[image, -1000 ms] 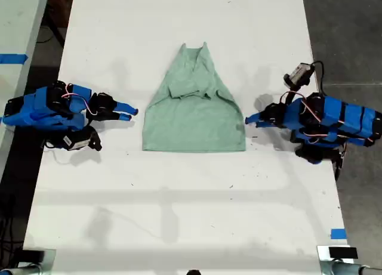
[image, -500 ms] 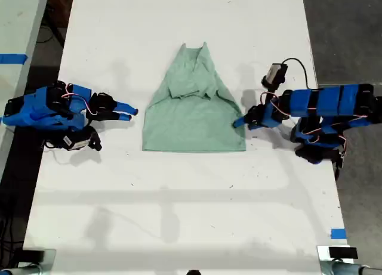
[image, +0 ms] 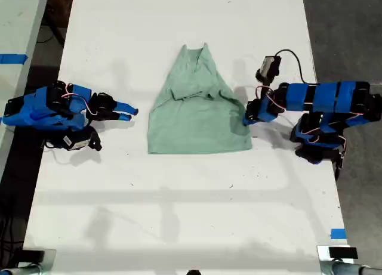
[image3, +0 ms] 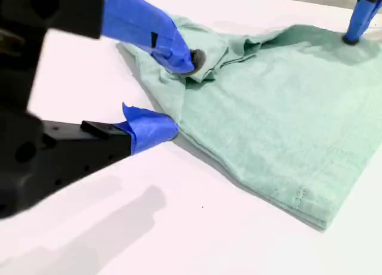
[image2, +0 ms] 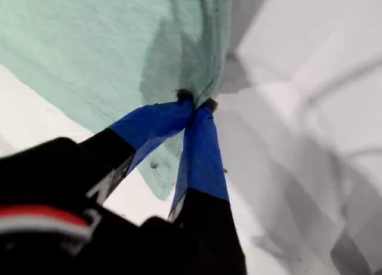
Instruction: Fold t shirt
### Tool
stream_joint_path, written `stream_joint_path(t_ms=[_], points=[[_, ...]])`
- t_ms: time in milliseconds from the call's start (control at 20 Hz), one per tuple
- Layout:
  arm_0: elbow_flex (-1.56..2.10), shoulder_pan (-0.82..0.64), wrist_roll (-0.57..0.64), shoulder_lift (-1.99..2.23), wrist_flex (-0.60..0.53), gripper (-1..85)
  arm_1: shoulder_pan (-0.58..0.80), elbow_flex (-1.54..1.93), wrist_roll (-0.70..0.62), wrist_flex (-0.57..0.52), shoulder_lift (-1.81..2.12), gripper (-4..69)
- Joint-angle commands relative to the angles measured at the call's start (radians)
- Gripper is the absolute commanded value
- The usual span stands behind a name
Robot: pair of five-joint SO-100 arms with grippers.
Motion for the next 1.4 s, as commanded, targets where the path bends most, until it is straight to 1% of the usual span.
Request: stream_joint_path(t_ms=[0,200,400,550,600,650,700,750,900,1000,1050,1100,1150,1250,1350], points=[[-0.003,-0.015,0.009,0.006,0.0,14.1,-0.049,-0.364,-0.058,0.11,-0.086,-0.5],[-0.003,-0.015,0.009,0.006,0.0,14.1,-0.156,-0.871,-0.098,0.163,-0.538,-0.5],[-0.003,-0.015,0.009,0.006,0.0,14.1,-0.207,-1.318,-0.118,0.219,-1.002,-0.5],[-0.003,-0.015,0.009,0.006,0.0,14.1,-0.227,-1.365,-0.098,0.187,-1.117,-0.5],[-0.003,-0.015,0.009,0.006,0.0,14.1,-0.229,-1.365,-0.084,0.192,-1.118,0.5],[-0.003,-0.015,0.009,0.006,0.0,14.1,-0.23,-1.365,-0.081,0.207,-1.103,6.9],[-0.003,-0.015,0.009,0.006,0.0,14.1,-0.227,-1.365,-0.078,0.235,-1.068,16.4],[-0.003,-0.015,0.009,0.006,0.0,14.1,-0.216,-1.361,-0.075,0.268,-1.017,19.1],[-0.003,-0.015,0.009,0.006,0.0,14.1,-0.178,-1.266,-0.083,0.339,-0.802,19.9],[-0.003,-0.015,0.009,0.006,0.0,14.1,-0.163,-1.175,-0.072,0.382,-0.641,18.8],[-0.003,-0.015,0.009,0.006,0.0,14.1,-0.155,-1.103,-0.066,0.39,-0.555,2.8],[-0.003,-0.015,0.009,0.006,0.0,14.1,-0.152,-0.994,-0.057,0.385,-0.459,1.1],[-0.003,-0.015,0.009,0.006,0.0,14.1,-0.14,-0.818,-0.055,0.345,-0.353,1.2],[-0.003,-0.015,0.009,0.006,0.0,14.1,-0.118,-0.38,-0.017,0.114,-0.092,1.2],[-0.003,-0.015,0.009,0.006,0.0,14.1,-0.141,-0.077,0.043,-0.029,0.092,1.2]])
